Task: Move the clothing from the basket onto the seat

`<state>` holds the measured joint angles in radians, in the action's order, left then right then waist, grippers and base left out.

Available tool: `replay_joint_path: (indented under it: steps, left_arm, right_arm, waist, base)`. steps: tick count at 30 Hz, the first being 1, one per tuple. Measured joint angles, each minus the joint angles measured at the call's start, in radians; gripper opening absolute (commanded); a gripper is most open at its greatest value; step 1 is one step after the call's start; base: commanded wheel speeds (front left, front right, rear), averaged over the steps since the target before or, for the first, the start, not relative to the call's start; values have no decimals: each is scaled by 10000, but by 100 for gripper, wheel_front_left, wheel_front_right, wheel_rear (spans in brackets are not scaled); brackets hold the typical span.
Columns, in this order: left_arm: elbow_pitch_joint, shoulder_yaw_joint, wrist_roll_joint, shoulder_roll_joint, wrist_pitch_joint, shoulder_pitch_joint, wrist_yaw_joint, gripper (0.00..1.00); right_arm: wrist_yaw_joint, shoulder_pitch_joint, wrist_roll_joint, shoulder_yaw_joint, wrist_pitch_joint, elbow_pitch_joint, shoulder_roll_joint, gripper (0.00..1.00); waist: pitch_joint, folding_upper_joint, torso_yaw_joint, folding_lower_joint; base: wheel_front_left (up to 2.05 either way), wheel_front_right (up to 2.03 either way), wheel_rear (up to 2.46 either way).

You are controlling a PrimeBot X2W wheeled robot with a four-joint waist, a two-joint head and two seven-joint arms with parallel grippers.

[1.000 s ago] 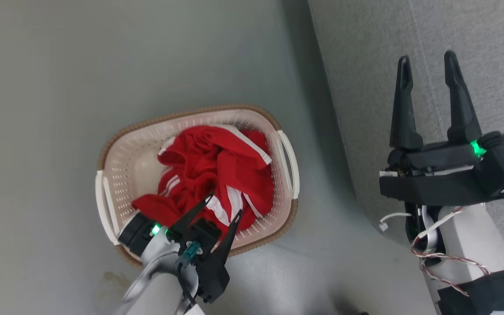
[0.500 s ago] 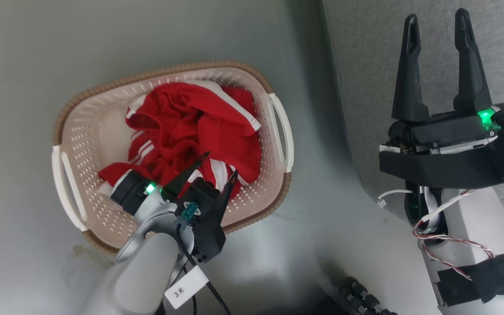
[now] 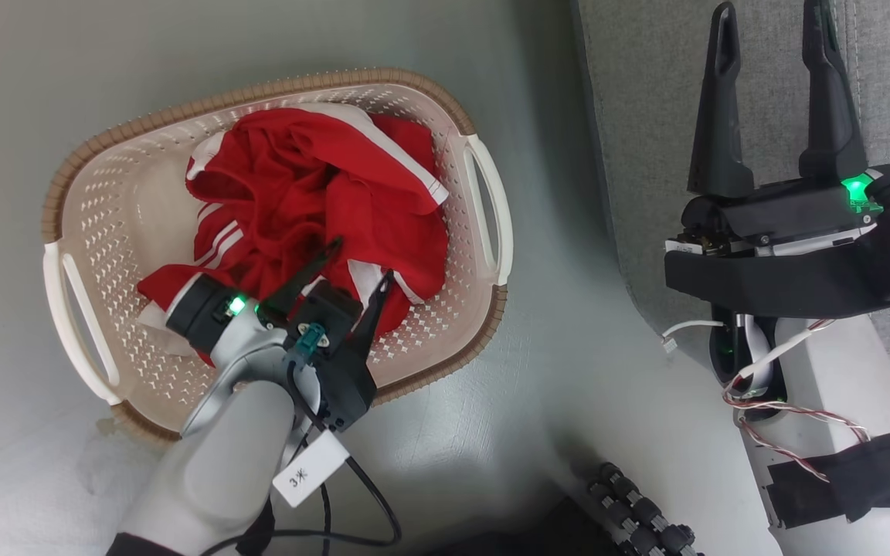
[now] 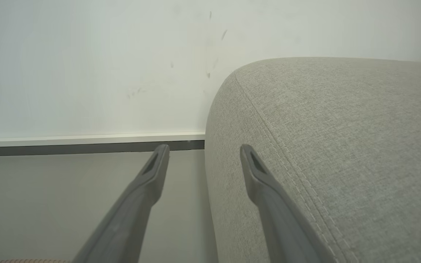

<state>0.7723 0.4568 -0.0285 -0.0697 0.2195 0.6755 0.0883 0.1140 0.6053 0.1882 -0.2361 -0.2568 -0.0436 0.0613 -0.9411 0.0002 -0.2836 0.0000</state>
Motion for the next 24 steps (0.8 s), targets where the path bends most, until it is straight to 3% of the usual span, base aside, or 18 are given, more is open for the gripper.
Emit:
replay_joint_path:
  steps: [5,6,7,8,12,13,24]
  left_arm:
    - [199,-27,86,21,40,271,-2,100]
    - [244,-25,88,31,40,323,-2,95]
    - [276,-25,92,38,54,366,-2,82]
    - [314,-25,94,50,98,397,-2,55]
    - [543,-19,94,71,125,458,-4,15]
    - [606,-19,98,71,127,467,-4,0]
    - [610,-324,817,123,299,555,4,0]
  right_arm:
    - [6,19,-2,-77,0,59,-10,100]
    - [6,20,-19,-90,0,75,-12,100]
    - [6,21,-31,-105,0,90,-13,100]
    - [6,22,-31,-115,0,105,-17,100]
    - [6,35,-29,-117,0,194,-25,100]
    - [6,39,-31,-109,0,230,-29,100]
    - [13,43,-27,36,0,959,-42,100]
  waist:
    - [-77,0,-36,0]
    - [-88,0,-45,0]
    - [-98,-2,-54,0]
    - [-106,-2,-62,0]
    - [-117,-2,-84,0]
    - [-109,-2,-84,0]
    - [418,-2,150,0]
  base:
    - [0,0,0]
    - [0,0,0]
    - [0,0,0]
    - [0,0,0]
    - [0,0,0]
    - [0,0,0]
    - [0,0,0]
